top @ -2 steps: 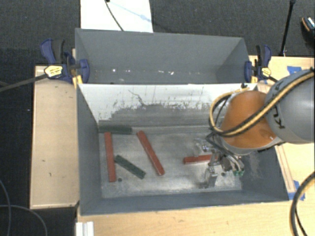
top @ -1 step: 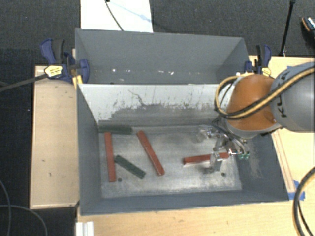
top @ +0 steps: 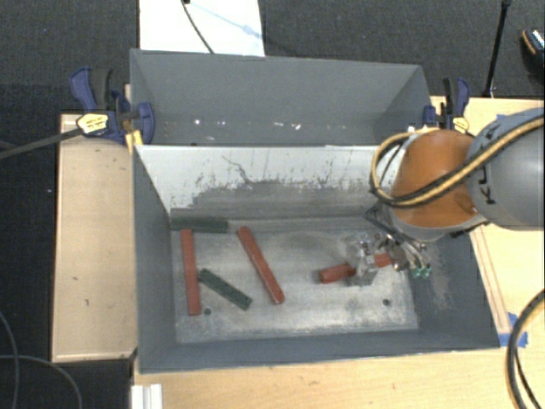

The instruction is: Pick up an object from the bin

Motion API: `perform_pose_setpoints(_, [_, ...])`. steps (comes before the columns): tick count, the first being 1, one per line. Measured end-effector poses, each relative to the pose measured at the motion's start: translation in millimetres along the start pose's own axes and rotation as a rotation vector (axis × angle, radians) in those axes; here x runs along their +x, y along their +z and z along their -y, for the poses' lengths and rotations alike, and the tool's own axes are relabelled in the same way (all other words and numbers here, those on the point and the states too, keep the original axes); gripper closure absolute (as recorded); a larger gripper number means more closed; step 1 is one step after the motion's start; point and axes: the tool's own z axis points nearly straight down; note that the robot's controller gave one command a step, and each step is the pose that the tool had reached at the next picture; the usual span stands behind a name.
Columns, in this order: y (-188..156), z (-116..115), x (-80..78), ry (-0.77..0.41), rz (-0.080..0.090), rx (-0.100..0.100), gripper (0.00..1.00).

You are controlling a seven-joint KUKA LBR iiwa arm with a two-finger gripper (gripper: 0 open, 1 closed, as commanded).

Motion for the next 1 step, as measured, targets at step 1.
perform_pose_setpoints(1, [-169.6, -31.5, -20.7, -0.102, 0.009, 0.002, 1.0])
